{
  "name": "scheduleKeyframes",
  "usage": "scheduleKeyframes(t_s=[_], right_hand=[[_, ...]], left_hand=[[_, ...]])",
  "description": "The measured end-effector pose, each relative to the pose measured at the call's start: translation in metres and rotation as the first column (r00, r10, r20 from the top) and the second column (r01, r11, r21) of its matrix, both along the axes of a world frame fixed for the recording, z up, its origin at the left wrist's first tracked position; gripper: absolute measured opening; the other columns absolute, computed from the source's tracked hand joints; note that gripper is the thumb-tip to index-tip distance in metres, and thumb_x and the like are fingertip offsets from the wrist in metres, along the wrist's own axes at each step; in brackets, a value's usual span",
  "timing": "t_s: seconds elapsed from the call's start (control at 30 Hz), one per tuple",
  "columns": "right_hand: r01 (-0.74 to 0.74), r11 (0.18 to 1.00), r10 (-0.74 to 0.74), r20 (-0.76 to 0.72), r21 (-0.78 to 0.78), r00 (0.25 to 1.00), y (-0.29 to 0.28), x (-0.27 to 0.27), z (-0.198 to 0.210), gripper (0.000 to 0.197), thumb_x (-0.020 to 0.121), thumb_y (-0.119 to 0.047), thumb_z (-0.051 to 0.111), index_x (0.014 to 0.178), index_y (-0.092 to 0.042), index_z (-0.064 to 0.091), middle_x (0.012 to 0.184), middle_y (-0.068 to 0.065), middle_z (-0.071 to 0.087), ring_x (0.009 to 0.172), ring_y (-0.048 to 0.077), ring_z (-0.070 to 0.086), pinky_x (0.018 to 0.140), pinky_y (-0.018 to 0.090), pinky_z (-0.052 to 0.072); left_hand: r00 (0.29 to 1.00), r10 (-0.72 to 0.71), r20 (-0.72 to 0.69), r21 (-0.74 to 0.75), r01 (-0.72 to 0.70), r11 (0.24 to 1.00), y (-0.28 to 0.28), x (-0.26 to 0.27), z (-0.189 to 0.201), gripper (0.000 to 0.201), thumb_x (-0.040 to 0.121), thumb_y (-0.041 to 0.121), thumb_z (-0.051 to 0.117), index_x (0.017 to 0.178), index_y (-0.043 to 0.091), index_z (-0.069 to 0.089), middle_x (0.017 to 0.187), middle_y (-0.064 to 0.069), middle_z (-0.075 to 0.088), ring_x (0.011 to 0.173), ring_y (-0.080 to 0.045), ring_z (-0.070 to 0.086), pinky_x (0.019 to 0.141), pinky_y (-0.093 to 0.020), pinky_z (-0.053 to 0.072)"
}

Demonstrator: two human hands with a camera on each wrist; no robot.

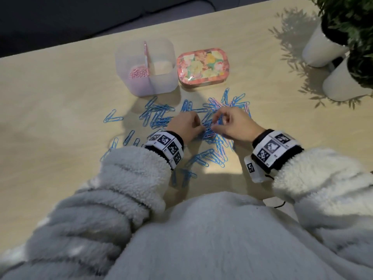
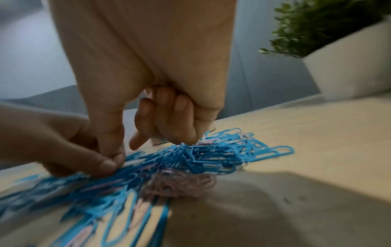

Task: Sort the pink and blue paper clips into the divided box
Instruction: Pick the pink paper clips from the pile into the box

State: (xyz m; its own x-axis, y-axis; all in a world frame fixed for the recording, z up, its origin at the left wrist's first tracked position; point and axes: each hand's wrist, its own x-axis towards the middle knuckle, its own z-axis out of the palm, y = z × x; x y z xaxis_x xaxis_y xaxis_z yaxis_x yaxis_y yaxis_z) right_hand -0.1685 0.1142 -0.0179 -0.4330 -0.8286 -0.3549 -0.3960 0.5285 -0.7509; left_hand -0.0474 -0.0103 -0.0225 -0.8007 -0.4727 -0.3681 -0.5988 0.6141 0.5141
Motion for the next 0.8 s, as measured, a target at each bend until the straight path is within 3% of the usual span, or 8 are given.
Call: scheduleKeyframes(t_s=[0.13, 0.23, 0.3, 0.37, 0.43, 0.53, 0.67, 0.8], right_hand=[[-0.172, 0.975, 0.202, -0.244, 0.140, 0.948, 0.002, 0.009, -0.002, 0.009, 0.076, -0.025, 0.069, 0.081, -0.022, 0.062, 0.052, -0.009, 0.043, 0.059, 0.016, 0.045, 0.053, 0.028, 0.030], [-0.195, 0.971, 0.227, -0.280, 0.139, 0.933, 0.008, 0.010, -0.004, 0.008, 0.080, -0.026, 0.066, 0.080, -0.019, 0.060, 0.054, -0.009, 0.043, 0.061, 0.017, 0.044, 0.054, 0.029, 0.029], [-0.166, 0.977, 0.193, -0.223, 0.135, 0.955, 0.011, 0.007, -0.006, 0.011, 0.080, -0.021, 0.066, 0.074, -0.020, 0.057, 0.054, -0.009, 0.043, 0.055, 0.014, 0.043, 0.054, 0.027, 0.031], [-0.081, 0.993, 0.088, -0.079, 0.089, 0.993, 0.013, 0.003, -0.008, 0.022, 0.079, -0.017, 0.069, 0.065, -0.022, 0.053, 0.050, -0.008, 0.043, 0.045, 0.006, 0.041, 0.054, 0.025, 0.033], [0.033, 0.999, -0.035, 0.063, 0.037, 0.997, 0.016, 0.000, -0.008, 0.027, 0.079, -0.011, 0.071, 0.061, -0.020, 0.052, 0.045, -0.005, 0.042, 0.038, 0.003, 0.038, 0.051, 0.023, 0.033], [0.144, 0.989, -0.145, 0.175, 0.015, 0.974, 0.020, -0.006, -0.006, 0.026, 0.079, -0.003, 0.069, 0.062, -0.015, 0.054, 0.041, -0.003, 0.047, 0.044, 0.014, 0.042, 0.052, 0.023, 0.036], [0.098, 0.993, -0.110, 0.183, 0.073, 0.977, 0.024, -0.009, -0.007, 0.023, 0.082, -0.002, 0.065, 0.064, -0.013, 0.056, 0.045, 0.002, 0.047, 0.039, 0.009, 0.042, 0.050, 0.022, 0.036], [0.221, 0.974, -0.224, 0.068, 0.043, 0.972, 0.026, -0.010, -0.015, 0.018, 0.085, -0.001, 0.055, 0.078, -0.016, 0.062, 0.061, 0.007, 0.061, 0.059, 0.022, 0.059, 0.065, 0.029, 0.049]], left_hand=[[0.998, 0.051, 0.027, 0.061, -0.053, 0.997, -0.012, -0.002, 0.000, 0.018, 0.087, 0.024, 0.057, 0.091, 0.007, 0.062, 0.086, -0.007, 0.058, 0.094, -0.028, 0.058, 0.072, -0.028, 0.037], [0.994, 0.112, 0.007, 0.107, -0.112, 0.988, -0.029, 0.008, 0.007, 0.019, 0.088, 0.019, 0.055, 0.094, 0.003, 0.063, 0.079, -0.010, 0.053, 0.086, -0.032, 0.056, 0.071, -0.030, 0.039], [0.991, 0.130, 0.008, 0.082, -0.131, 0.988, -0.039, 0.018, 0.010, 0.020, 0.090, 0.019, 0.054, 0.098, 0.003, 0.063, 0.088, -0.022, 0.060, 0.087, -0.035, 0.056, 0.078, -0.037, 0.044], [0.991, 0.135, 0.018, 0.008, -0.135, 0.991, -0.045, 0.024, 0.011, 0.020, 0.091, 0.019, 0.052, 0.102, 0.005, 0.061, 0.100, -0.022, 0.063, 0.095, -0.034, 0.057, 0.080, -0.037, 0.043], [0.993, 0.115, 0.004, -0.063, -0.115, 0.991, -0.044, 0.026, 0.009, 0.021, 0.091, 0.020, 0.051, 0.105, 0.008, 0.060, 0.097, -0.018, 0.062, 0.095, -0.031, 0.057, 0.078, -0.036, 0.042], [0.998, 0.061, -0.024, -0.061, -0.063, 0.996, -0.028, 0.017, 0.007, 0.019, 0.089, 0.025, 0.053, 0.099, 0.011, 0.062, 0.081, -0.005, 0.054, 0.082, -0.022, 0.052, 0.071, -0.030, 0.038], [1.000, -0.007, -0.003, -0.030, 0.007, 1.000, -0.006, 0.001, -0.001, 0.028, 0.084, 0.040, 0.060, 0.089, 0.013, 0.062, 0.082, -0.002, 0.055, 0.079, -0.019, 0.052, 0.070, -0.027, 0.038], [1.000, -0.024, 0.000, -0.026, 0.024, 0.999, -0.006, -0.002, -0.006, 0.018, 0.085, 0.028, 0.058, 0.087, 0.010, 0.062, 0.093, -0.010, 0.065, 0.089, -0.026, 0.058, 0.072, -0.031, 0.041]])
